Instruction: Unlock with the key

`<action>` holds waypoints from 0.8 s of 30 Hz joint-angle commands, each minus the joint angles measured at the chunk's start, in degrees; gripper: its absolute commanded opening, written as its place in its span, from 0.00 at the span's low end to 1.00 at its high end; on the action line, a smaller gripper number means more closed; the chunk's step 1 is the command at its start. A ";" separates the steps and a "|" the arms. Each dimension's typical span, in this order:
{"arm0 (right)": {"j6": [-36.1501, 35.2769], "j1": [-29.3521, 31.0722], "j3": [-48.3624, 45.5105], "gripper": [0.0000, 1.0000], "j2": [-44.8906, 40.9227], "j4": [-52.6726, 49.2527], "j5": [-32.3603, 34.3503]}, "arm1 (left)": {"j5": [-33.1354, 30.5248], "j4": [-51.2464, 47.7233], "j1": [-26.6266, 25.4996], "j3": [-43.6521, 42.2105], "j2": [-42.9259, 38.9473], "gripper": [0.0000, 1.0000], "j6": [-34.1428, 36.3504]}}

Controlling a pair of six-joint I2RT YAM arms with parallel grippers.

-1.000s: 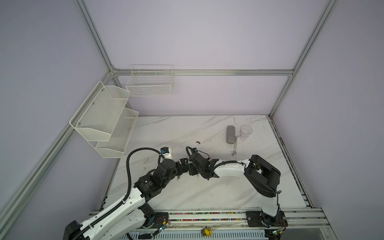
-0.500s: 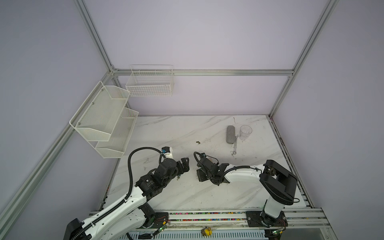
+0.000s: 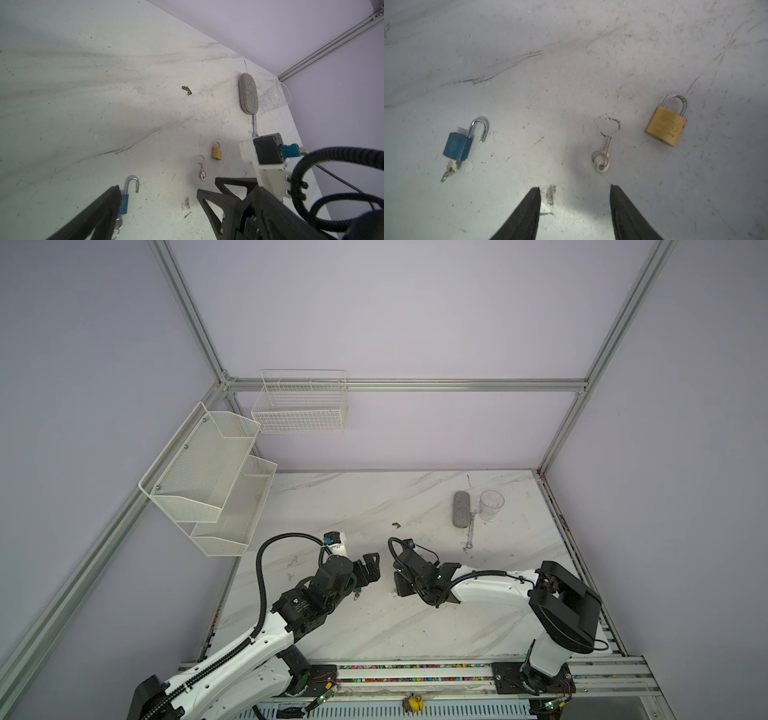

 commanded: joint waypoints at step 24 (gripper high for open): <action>7.42 -0.74 2.69 0.47 6.92 -4.21 11.92 | 1.54 4.73 -0.13 -2.33 -1.41 1.00 0.49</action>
